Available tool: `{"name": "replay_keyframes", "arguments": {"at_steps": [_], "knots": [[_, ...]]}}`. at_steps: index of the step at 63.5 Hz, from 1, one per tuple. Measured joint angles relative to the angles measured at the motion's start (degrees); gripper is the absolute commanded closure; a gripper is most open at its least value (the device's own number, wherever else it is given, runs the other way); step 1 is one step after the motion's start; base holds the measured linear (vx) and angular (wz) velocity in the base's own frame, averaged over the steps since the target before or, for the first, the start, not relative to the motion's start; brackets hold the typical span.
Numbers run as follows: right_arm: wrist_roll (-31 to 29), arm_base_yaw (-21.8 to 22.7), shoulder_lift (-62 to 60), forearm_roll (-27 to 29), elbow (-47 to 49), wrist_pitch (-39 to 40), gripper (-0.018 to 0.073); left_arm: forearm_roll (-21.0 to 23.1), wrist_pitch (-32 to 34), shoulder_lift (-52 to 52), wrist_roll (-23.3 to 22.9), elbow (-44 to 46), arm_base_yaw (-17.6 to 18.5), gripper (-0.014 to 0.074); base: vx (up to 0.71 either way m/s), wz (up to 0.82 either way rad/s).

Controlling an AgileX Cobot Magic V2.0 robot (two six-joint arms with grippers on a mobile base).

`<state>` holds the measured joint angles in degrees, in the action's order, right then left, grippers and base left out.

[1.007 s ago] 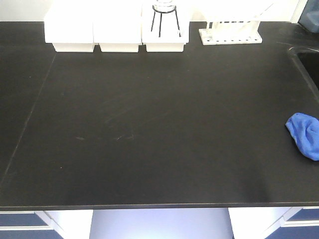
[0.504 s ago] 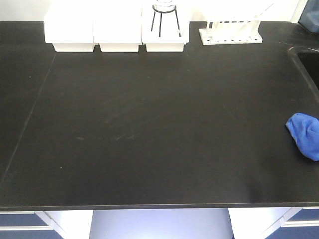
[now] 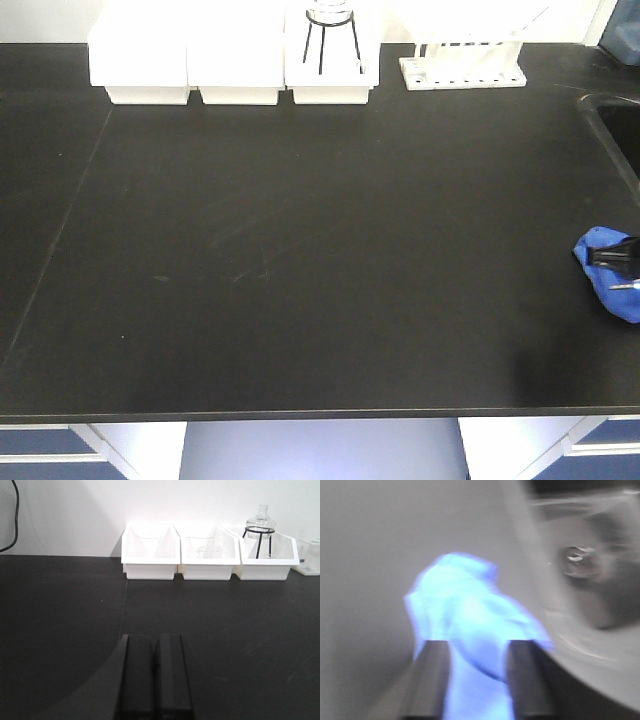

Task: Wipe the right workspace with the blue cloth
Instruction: 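Lower the right gripper onto the blue cloth and close on it, then lift the blue cloth off the bench with the right gripper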

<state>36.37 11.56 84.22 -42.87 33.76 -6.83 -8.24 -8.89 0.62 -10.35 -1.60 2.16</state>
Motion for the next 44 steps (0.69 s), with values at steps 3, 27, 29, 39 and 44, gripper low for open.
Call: {"name": "replay_keyframes", "arguments": {"at_steps": [3, 27, 29, 39, 44], "knots": [[0.0, 0.0, 2.8, -0.7, 0.6, 0.1, 0.0151, 0.0, 0.0, 0.0, 0.0, 0.0, 0.0, 0.0602, 0.0, 0.0], [0.0, 0.0, 13.9, -2.6, 5.6, 0.2, 0.0291, 0.0, 0.0, 0.0, 0.0, 0.0, 0.0, 0.0602, 0.0, 0.0], [0.0, 0.0, 14.0, -2.7, 5.7, 0.2, 0.0333, 0.0, 0.0, 0.0, 0.0, 0.0, 0.0, 0.0602, 0.0, 0.0], [0.0, 0.0, 14.1, -2.9, 5.9, 0.0, 0.0526, 0.0, 0.0, 0.0, 0.0, 0.0, 0.0, 0.0602, 0.0, 0.0], [0.0, 0.0, 12.7, -2.8, 5.8, -0.5, 0.0573, 0.0, 0.0, 0.0, 0.0, 0.0, 0.0, 0.0602, 0.0, 0.0]]}}
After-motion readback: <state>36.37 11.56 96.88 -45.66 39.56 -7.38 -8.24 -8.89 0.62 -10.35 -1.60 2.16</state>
